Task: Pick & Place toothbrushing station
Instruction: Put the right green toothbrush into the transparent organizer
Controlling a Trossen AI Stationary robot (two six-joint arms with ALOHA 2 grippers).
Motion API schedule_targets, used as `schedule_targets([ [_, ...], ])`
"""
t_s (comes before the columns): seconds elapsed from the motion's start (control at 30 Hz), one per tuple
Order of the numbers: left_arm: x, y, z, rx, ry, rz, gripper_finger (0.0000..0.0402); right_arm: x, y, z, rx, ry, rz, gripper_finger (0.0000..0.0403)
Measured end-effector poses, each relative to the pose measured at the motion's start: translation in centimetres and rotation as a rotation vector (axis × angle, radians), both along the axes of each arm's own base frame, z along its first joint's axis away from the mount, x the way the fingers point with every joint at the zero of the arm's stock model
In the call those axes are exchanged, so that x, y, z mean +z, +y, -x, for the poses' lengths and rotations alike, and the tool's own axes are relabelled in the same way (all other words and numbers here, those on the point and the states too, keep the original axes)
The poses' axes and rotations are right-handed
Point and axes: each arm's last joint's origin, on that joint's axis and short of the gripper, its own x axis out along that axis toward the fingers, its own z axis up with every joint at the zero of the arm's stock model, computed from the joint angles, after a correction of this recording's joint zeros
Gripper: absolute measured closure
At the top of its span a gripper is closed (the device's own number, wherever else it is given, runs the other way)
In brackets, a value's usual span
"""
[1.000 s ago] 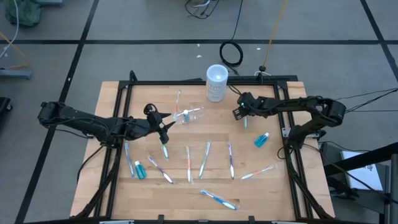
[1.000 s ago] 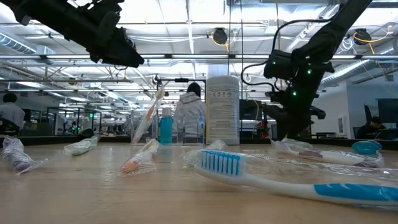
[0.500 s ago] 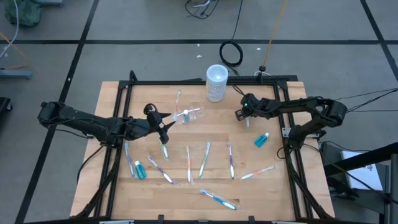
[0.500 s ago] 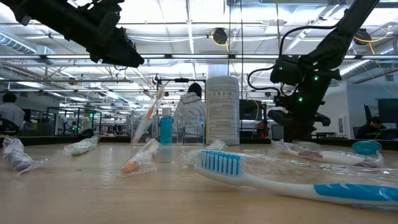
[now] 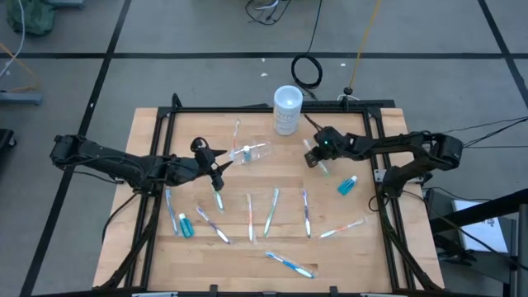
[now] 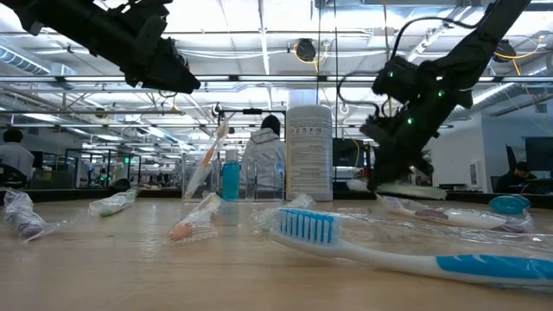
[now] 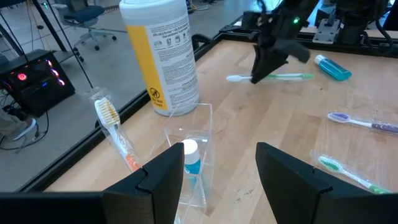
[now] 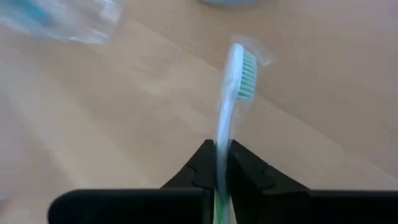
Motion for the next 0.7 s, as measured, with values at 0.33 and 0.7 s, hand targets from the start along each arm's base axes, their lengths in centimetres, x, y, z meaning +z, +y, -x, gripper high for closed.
schedule_targets([
  [0.33,0.0,0.0,0.0,0.000,-0.002,0.001,0.0195,5.7,3.9,-4.1,0.311,-0.554,0.285,0.0389],
  [0.7,0.0,0.0,0.0,0.000,-0.004,0.001,0.0195,8.4,3.3,-8.0,0.333,-0.838,0.767,0.0389],
])
